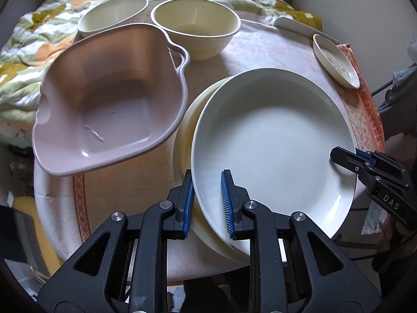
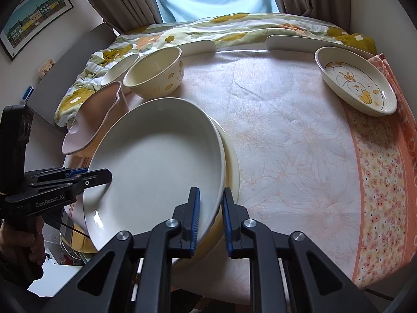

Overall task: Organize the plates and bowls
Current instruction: 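Lift the white plate with both grippers and lower it into the yellow bowl, then open both grippers and move them to the small duck-print plate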

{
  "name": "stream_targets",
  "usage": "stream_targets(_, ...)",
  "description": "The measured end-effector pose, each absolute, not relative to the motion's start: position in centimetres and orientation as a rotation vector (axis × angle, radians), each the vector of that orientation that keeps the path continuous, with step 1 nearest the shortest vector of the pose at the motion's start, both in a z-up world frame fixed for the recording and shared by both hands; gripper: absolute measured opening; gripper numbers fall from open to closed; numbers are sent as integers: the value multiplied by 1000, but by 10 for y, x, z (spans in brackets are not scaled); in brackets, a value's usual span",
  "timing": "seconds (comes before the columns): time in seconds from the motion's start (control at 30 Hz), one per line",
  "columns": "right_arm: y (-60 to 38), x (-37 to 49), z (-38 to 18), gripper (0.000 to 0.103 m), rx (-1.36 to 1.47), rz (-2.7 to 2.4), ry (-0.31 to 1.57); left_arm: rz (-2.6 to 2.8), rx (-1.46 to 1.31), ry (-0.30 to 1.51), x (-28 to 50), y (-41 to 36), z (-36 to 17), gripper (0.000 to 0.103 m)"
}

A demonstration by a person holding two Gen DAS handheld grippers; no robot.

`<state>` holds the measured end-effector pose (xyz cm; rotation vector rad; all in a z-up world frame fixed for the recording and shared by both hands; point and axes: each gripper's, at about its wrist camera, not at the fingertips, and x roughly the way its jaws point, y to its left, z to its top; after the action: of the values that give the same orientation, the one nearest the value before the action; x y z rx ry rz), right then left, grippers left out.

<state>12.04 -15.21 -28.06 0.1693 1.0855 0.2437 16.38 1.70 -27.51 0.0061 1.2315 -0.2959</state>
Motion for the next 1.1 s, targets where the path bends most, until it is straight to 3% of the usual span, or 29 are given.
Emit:
stream_targets(0.67,-159,117,-279,15,153,199,1076,-180,350,1156,154,-22,-274,17)
stream_targets(1.1,-148,121,-277,15,96,180,1064,-172,318,1136,153,-13,-268,17)
